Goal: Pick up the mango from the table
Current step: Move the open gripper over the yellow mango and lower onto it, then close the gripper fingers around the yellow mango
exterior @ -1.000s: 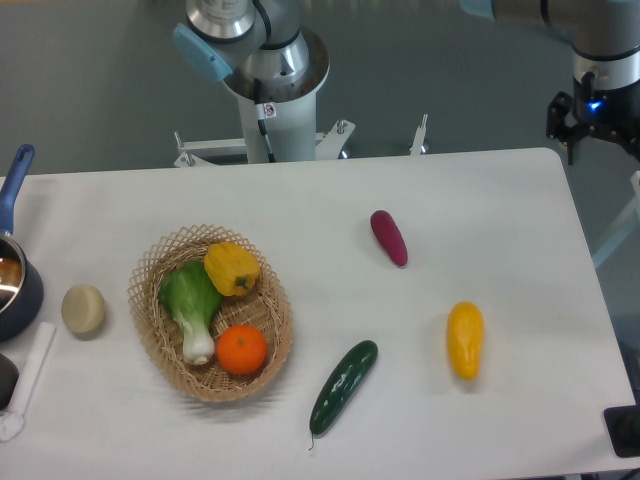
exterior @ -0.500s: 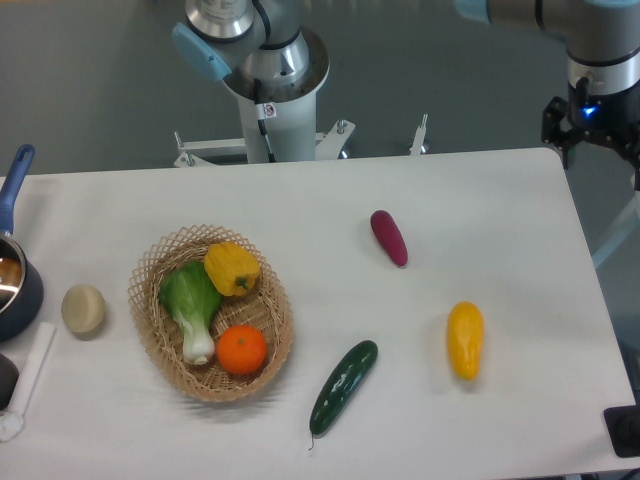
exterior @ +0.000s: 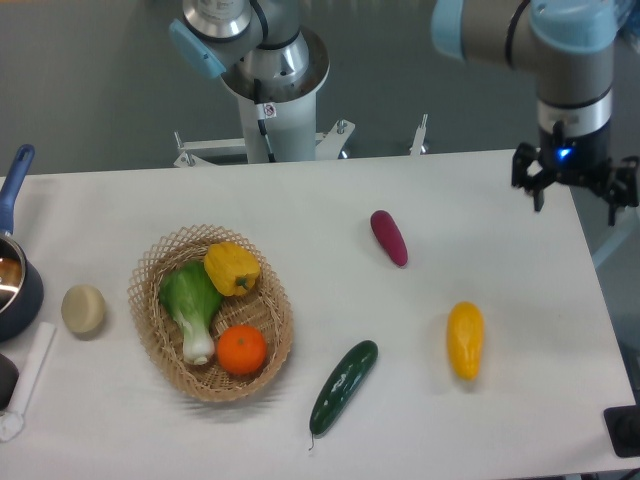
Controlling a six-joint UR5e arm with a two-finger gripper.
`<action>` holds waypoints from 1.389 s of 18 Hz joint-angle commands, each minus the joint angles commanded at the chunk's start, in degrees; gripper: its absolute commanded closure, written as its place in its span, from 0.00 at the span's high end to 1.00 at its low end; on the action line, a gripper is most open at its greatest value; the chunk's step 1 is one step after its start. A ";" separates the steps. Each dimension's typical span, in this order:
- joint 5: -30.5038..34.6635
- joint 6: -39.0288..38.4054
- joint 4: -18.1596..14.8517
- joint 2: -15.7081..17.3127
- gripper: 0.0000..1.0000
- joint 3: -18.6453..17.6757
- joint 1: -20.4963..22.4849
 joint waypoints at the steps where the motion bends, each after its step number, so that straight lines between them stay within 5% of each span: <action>1: -0.26 -1.05 -0.17 -0.61 1.00 -0.09 -0.70; 9: -8.60 -16.44 0.17 -7.64 1.00 1.58 -2.91; 15: -10.10 -19.33 0.97 -14.15 1.00 4.66 -4.14; 25: -13.19 -18.99 3.16 -17.14 1.00 3.78 -4.14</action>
